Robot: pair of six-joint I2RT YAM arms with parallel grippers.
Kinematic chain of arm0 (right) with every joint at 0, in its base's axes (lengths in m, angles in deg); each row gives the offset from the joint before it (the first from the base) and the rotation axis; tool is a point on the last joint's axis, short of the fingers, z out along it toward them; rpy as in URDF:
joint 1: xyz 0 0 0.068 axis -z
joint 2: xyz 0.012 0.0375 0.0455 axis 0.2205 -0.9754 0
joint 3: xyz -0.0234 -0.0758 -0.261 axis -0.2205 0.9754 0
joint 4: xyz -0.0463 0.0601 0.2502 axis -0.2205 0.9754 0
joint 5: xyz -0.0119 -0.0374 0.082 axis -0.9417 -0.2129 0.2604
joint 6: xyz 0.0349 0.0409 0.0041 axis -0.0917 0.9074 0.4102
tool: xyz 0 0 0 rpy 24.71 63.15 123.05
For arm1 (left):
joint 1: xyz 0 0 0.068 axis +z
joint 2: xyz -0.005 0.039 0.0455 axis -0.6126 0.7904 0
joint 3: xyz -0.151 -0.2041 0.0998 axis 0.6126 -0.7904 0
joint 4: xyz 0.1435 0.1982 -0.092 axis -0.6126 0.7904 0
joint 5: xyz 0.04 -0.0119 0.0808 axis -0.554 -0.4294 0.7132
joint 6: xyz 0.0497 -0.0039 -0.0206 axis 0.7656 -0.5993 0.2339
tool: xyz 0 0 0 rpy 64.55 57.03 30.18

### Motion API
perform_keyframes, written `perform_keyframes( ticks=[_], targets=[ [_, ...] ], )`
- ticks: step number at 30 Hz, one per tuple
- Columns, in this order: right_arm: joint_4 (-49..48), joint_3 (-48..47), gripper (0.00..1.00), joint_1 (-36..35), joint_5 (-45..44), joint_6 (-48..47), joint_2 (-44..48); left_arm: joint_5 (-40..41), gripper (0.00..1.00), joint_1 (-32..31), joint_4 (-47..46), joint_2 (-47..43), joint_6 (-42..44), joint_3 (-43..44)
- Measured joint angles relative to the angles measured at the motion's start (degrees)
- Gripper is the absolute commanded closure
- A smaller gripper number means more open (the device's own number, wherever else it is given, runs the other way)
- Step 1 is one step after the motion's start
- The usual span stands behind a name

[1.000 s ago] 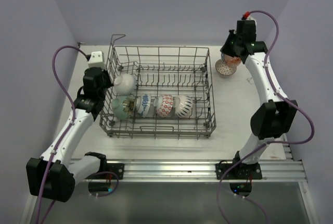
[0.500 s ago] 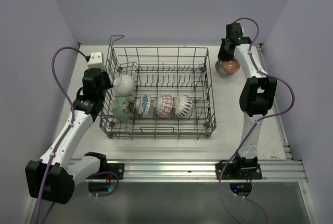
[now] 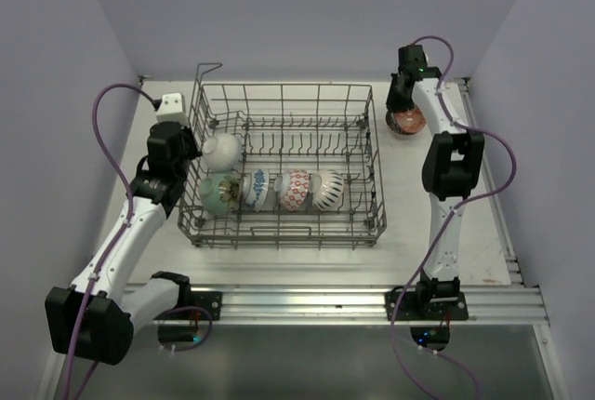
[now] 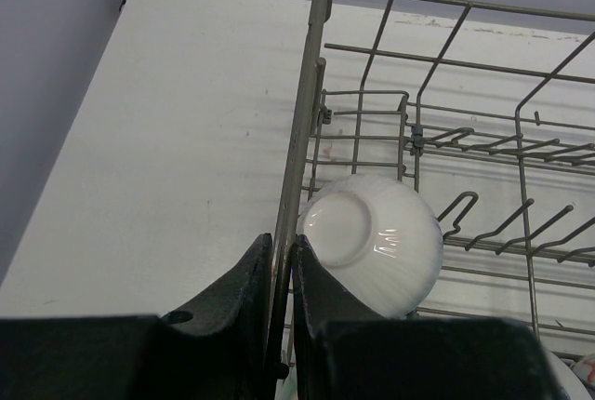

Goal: Unload the bowls from the dish rack

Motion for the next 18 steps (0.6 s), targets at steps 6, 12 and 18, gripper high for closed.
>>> perform_keyframes(
  ticks=[6, 12, 18],
  targets=[
    [0.0, 0.1, 0.59, 0.0, 0.0, 0.2, -0.5, -0.1, 1.0, 0.0, 0.0, 0.0, 0.0, 0.0],
    [0.1, 0.1, 0.44, 0.0, 0.4, 0.2, -0.5, -0.2, 1.0, 0.0, 0.0, -0.1, 0.0, -0.1],
    [0.6, 0.1, 0.4, 0.0, 1.5, 0.7, 0.0, -0.2, 1.0, 0.0, 0.0, -0.2, 0.0, -0.2]
  ],
)
